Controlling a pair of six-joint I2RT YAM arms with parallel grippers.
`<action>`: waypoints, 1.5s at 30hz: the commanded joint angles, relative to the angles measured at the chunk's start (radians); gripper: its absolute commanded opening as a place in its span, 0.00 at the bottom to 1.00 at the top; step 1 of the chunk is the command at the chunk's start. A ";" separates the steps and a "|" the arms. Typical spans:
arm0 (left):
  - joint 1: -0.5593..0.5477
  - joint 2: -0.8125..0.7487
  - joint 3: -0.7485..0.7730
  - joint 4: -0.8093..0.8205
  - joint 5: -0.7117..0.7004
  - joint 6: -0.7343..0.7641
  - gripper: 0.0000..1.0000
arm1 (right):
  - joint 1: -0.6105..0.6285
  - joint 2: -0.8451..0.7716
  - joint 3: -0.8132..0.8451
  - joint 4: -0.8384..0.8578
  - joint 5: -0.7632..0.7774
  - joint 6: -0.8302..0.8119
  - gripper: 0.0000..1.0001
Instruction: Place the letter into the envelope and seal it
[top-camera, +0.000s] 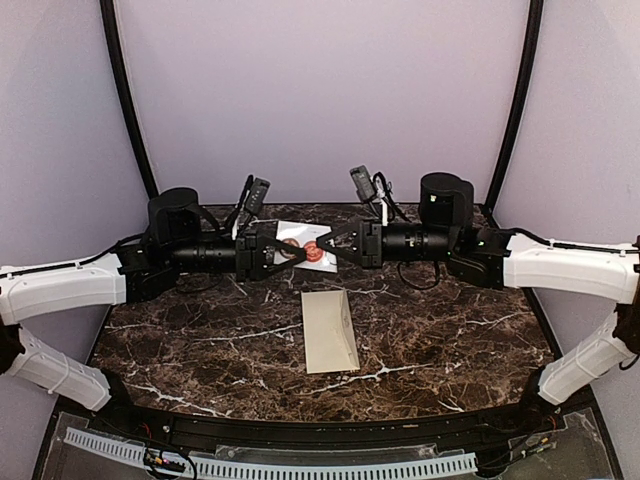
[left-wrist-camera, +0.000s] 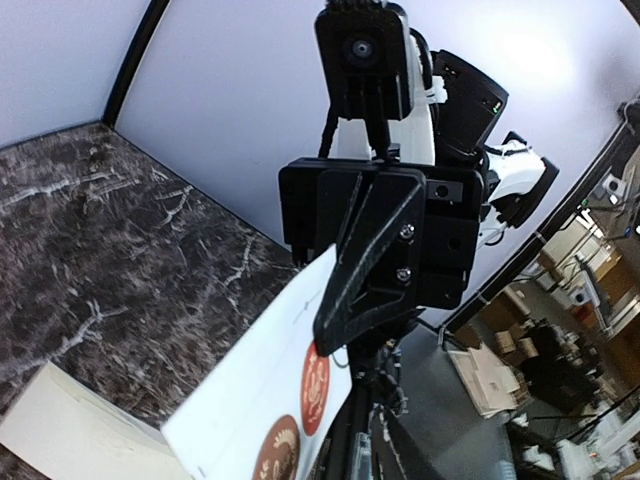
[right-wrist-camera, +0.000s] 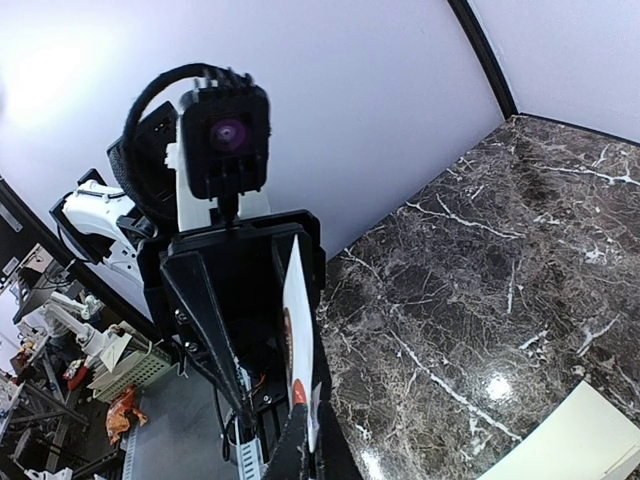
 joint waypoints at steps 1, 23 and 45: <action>-0.006 -0.017 0.011 0.040 0.022 -0.003 0.16 | 0.007 -0.006 0.011 0.023 0.001 -0.015 0.06; -0.006 -0.015 0.046 -0.050 -0.001 -0.063 0.00 | 0.062 -0.145 0.043 -0.222 0.082 -0.181 0.56; -0.006 0.001 0.071 -0.048 0.237 -0.054 0.00 | 0.091 -0.064 0.125 -0.295 0.062 -0.288 0.66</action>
